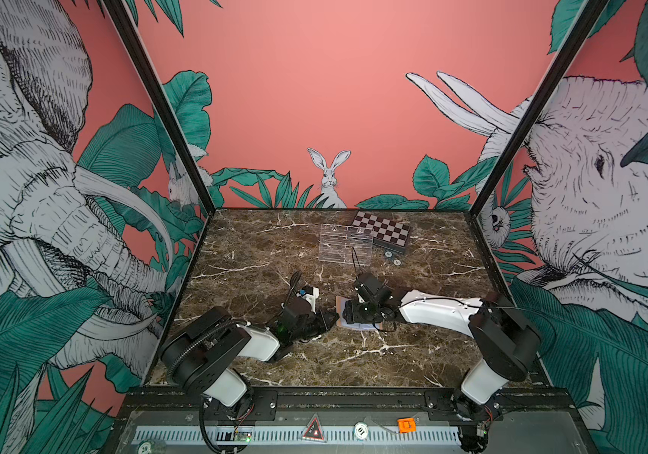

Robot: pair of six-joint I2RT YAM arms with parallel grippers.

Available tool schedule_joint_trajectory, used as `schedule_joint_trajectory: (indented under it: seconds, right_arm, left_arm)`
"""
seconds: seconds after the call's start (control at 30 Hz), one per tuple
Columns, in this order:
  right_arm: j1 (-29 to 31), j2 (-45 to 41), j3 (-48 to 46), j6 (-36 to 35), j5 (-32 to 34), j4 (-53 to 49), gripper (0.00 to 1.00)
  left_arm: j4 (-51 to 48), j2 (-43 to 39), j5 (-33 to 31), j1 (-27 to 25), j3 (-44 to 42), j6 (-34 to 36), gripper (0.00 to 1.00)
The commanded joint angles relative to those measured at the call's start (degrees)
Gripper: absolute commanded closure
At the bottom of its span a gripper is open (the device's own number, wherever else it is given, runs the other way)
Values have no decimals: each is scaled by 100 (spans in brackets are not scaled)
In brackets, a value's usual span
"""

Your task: Take the credit cards out of the card holder

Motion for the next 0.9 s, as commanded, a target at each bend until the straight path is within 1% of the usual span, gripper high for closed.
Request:
schedule_joint_trajectory:
  seconds: [0.0, 0.1, 0.4, 0.7, 0.77, 0.87]
  right_arm:
    - [31, 75, 97, -74, 148, -184, 32]
    - [31, 99, 97, -79, 170, -216, 34]
    - [22, -1, 12, -36, 372, -368, 45]
    - [-38, -103, -11, -26, 509, -494, 52]
    - [-78, -178, -73, 7, 607, -566, 52]
    - [-213, -419, -259, 207, 946, -749, 53]
  left_arm:
    - [133, -79, -81, -30, -56, 39, 100]
    - [142, -78, -81, -29, -56, 41, 100]
    - [107, -127, -94, -29, -74, 39, 100]
    - [68, -183, -116, -29, -95, 51, 100]
    - [52, -210, -116, -30, -95, 62, 100]
    - [5, -249, -109, -29, -87, 72, 100]
